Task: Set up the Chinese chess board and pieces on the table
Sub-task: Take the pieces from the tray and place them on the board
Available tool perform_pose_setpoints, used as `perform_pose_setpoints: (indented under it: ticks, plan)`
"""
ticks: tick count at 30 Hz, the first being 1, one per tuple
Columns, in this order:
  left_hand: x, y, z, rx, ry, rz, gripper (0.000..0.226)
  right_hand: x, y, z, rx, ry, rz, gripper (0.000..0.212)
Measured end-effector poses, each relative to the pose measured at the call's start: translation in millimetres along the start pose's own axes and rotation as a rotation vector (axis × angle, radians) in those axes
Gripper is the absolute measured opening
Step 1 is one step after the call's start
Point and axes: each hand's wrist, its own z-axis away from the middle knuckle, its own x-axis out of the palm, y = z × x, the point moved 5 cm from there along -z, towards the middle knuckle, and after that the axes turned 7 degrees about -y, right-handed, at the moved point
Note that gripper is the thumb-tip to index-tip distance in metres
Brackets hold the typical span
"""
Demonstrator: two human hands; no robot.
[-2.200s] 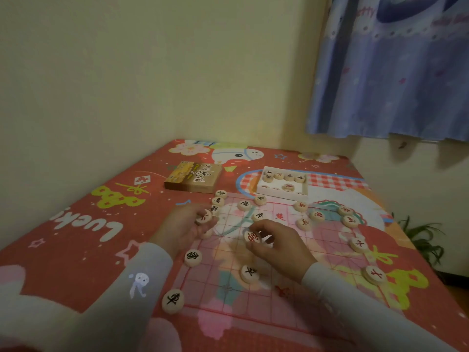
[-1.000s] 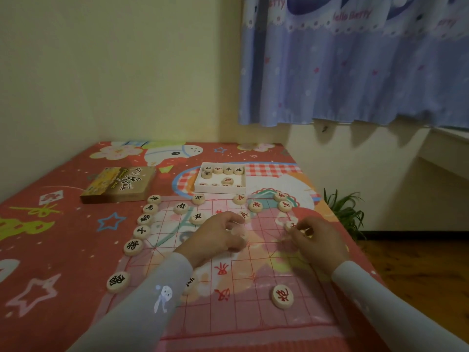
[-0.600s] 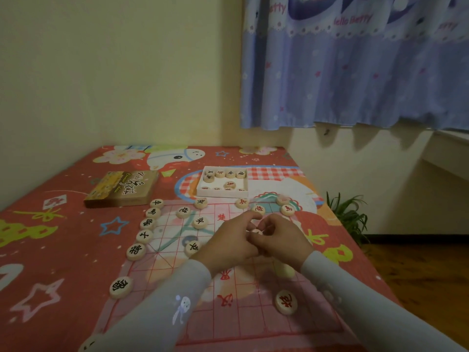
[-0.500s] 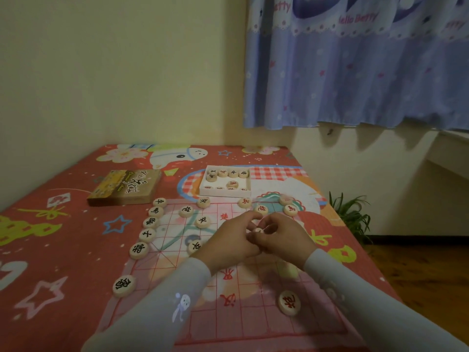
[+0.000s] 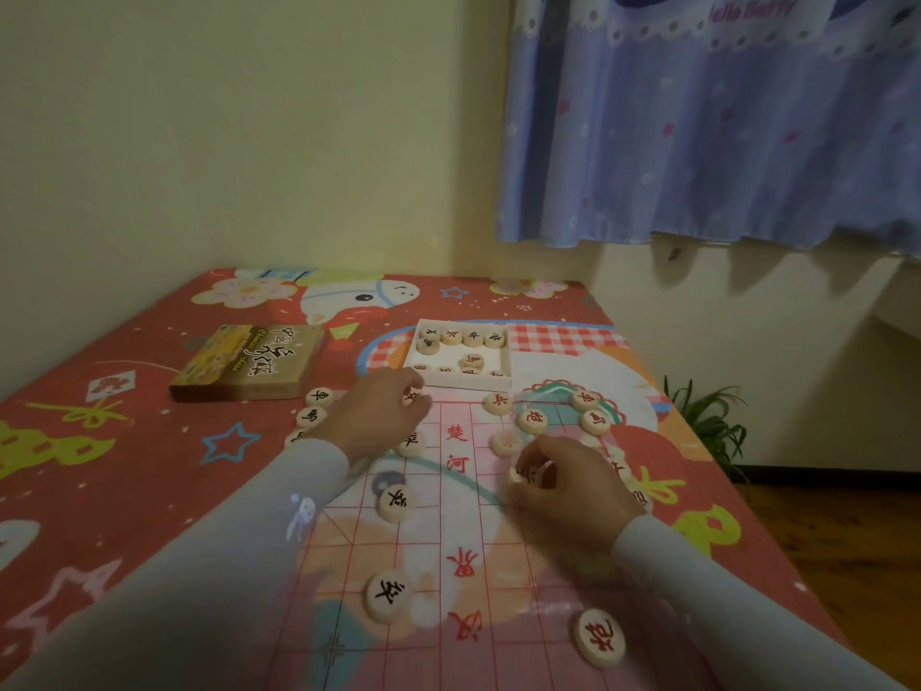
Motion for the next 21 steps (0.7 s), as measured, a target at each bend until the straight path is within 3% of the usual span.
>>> perform_pose_setpoints:
  ticks: [7,15,21]
  plan:
    - [-14.7,-18.1,-56.0,-0.041,-0.012,-0.128,0.039,6.5,-1.5,-4.5,-0.055,-0.147,0.068,0.020]
    - [-3.3,-14.2,-122.8,-0.004,-0.058,-0.282,0.034,-27.8,-7.0,-73.4,-0.017,0.011,-0.047,0.021]
    - [7.9,-14.8,-166.1,0.011,-0.198,-0.374,0.025,-36.1,-3.8,-169.7,-0.020,0.029,-0.036,0.021]
